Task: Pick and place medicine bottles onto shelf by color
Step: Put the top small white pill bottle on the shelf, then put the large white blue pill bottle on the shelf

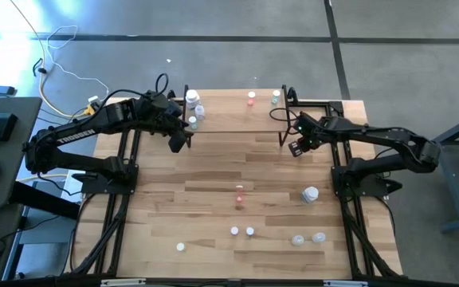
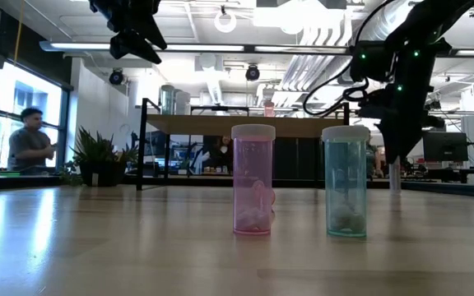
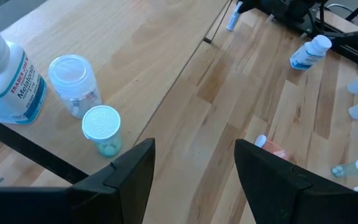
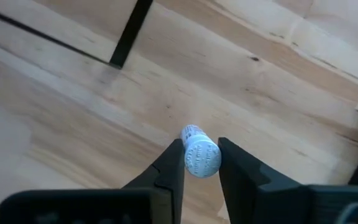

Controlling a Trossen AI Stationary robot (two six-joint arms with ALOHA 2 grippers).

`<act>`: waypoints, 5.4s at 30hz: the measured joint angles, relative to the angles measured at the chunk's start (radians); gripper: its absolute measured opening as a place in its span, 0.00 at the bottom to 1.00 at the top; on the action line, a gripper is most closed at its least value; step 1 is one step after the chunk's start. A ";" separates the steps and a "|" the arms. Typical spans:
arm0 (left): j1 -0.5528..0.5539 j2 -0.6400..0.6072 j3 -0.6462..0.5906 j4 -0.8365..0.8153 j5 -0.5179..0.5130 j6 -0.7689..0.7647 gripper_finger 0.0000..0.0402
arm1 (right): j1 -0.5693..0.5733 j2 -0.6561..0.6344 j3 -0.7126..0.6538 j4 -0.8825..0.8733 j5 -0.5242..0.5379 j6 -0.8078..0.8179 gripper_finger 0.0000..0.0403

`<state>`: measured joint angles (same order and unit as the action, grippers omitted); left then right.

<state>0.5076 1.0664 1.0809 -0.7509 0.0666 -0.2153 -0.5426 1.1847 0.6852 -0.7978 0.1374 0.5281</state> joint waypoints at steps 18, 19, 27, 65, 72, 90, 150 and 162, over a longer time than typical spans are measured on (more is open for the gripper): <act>0.000 0.000 0.000 0.000 0.000 0.001 0.52 | 0.000 -0.029 0.321 -0.344 0.052 0.041 0.16; 0.000 0.000 0.000 0.000 0.000 0.001 0.52 | 0.000 -0.029 0.353 -0.363 0.069 0.040 0.16; 0.000 0.000 0.000 0.000 -0.012 0.001 0.52 | -0.007 -0.027 0.576 -0.400 0.182 -0.032 0.16; 0.000 0.000 0.000 -0.001 -0.105 -0.044 0.52 | -0.012 0.401 0.904 -0.384 -0.046 -0.451 0.17; 0.000 0.000 0.000 -0.002 -0.105 -0.044 0.52 | -0.012 0.401 0.904 -0.402 -0.079 -0.451 0.17; 0.000 0.000 0.000 -0.010 -0.104 -0.044 0.52 | -0.013 0.401 0.904 -0.418 -0.083 -0.479 0.20; 0.000 0.000 0.000 -0.009 -0.103 -0.043 0.52 | 0.450 0.163 0.903 -0.712 0.076 0.152 0.31; 0.000 0.000 0.000 -0.010 -0.097 0.009 0.52 | 0.722 0.039 0.614 -0.677 0.036 0.609 0.31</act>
<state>0.5076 1.0664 1.0809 -0.7605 -0.0305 -0.2058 0.1791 1.2235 1.2996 -1.4748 0.1729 1.1371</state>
